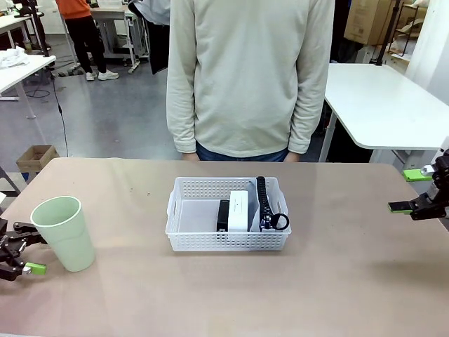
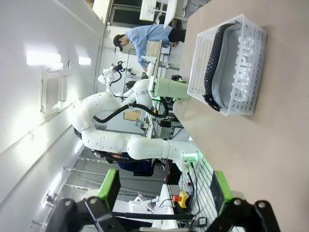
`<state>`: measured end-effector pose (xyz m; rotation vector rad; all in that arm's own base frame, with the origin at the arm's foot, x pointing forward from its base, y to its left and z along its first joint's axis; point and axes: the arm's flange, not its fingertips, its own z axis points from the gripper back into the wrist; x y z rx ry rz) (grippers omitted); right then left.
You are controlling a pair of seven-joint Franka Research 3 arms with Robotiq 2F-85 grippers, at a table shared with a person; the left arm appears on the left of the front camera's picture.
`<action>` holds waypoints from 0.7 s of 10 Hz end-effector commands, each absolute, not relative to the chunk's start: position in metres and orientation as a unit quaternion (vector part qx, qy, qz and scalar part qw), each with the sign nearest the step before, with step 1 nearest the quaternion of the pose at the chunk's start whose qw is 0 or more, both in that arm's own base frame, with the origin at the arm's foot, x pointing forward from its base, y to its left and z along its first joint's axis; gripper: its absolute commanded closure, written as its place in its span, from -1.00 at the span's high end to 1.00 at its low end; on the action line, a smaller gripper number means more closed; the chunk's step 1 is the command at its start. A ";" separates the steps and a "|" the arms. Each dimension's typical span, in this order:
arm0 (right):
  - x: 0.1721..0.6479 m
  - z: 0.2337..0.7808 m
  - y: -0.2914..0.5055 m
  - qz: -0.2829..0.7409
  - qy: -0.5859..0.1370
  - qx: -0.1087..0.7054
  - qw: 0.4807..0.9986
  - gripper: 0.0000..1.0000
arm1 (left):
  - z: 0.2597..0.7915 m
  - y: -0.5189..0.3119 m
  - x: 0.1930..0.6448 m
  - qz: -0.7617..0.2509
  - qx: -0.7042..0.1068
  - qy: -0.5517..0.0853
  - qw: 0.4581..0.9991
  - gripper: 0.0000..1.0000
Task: Efficiently arrange items inside the basket to fit them all.
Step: Pick up the Reusable plastic cup and place it inside the Organizing basket.
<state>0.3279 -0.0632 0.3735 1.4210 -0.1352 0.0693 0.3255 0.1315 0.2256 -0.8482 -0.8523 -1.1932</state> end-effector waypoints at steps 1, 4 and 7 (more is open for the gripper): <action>0.328 0.377 -0.062 0.023 -0.059 0.649 0.758 1.00 | 0.219 0.121 0.326 -0.522 -0.381 -0.380 0.662 1.00; 0.328 0.377 -0.062 0.023 -0.059 0.649 0.758 1.00 | 0.224 0.093 0.333 -0.513 -0.342 -0.388 0.685 1.00; 0.328 0.377 -0.062 0.023 -0.059 0.649 0.758 1.00 | 0.227 0.068 0.338 -0.534 -0.358 -0.372 0.670 1.00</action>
